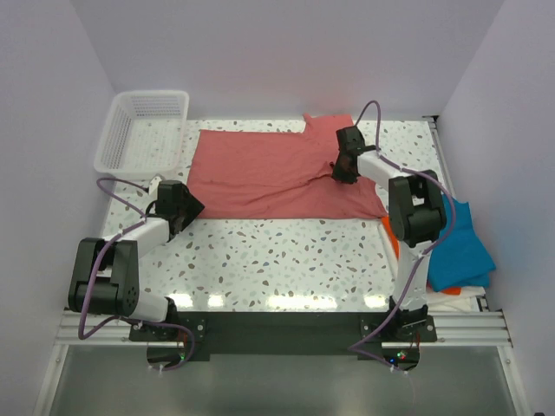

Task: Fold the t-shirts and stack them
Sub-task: Fold the tshirt

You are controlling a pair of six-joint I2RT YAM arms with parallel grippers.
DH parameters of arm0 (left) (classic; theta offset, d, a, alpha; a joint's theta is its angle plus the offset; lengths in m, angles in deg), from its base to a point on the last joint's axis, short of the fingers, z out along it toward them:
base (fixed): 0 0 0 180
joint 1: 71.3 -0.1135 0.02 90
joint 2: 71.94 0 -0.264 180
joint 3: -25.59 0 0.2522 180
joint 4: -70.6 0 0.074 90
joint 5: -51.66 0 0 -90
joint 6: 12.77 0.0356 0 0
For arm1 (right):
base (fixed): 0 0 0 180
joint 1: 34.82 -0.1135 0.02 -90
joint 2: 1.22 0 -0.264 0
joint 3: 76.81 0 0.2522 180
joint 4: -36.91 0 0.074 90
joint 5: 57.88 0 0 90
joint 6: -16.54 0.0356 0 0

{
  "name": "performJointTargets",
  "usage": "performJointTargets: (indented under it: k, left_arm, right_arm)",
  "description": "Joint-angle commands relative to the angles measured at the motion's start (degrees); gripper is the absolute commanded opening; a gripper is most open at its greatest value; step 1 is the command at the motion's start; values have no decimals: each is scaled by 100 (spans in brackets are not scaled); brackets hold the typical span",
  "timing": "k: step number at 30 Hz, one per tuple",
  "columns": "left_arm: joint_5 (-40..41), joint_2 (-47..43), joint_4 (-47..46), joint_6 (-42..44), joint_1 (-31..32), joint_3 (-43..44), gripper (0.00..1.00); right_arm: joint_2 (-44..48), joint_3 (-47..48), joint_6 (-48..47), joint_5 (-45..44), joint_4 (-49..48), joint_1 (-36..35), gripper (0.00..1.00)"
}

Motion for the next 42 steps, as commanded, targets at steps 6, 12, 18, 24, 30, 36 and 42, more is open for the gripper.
performJointTargets:
  k: [6, 12, 18, 24, 30, 36, 42]
  left_arm:
    - [91, 45, -183, -61, 16, 208, 62]
    - [91, 106, -156, -61, 16, 226, 62]
    - [91, 115, -139, -61, 16, 243, 62]
    - [56, 89, -130, -70, 16, 278, 62]
    - [38, 53, -112, -88, 16, 270, 64]
    - [56, -43, -7, -61, 16, 278, 64]
    - [73, -122, 81, -44, 16, 296, 65]
  right_arm:
    - [-661, 1184, -6, 19, 169, -97, 29]
    - [-1021, 1720, -59, 45, 275, -141, 32]
    - [-1329, 2151, -216, 299, 127, -193, 44]
    - [-1330, 2257, -296, 581, -242, -264, 63]
    - [-1215, 2327, -524, 547, -454, -255, 78]
    - [-1268, 2652, -657, 511, -542, -141, 82]
    - [-1505, 3100, -727, 511, -296, 113, 83]
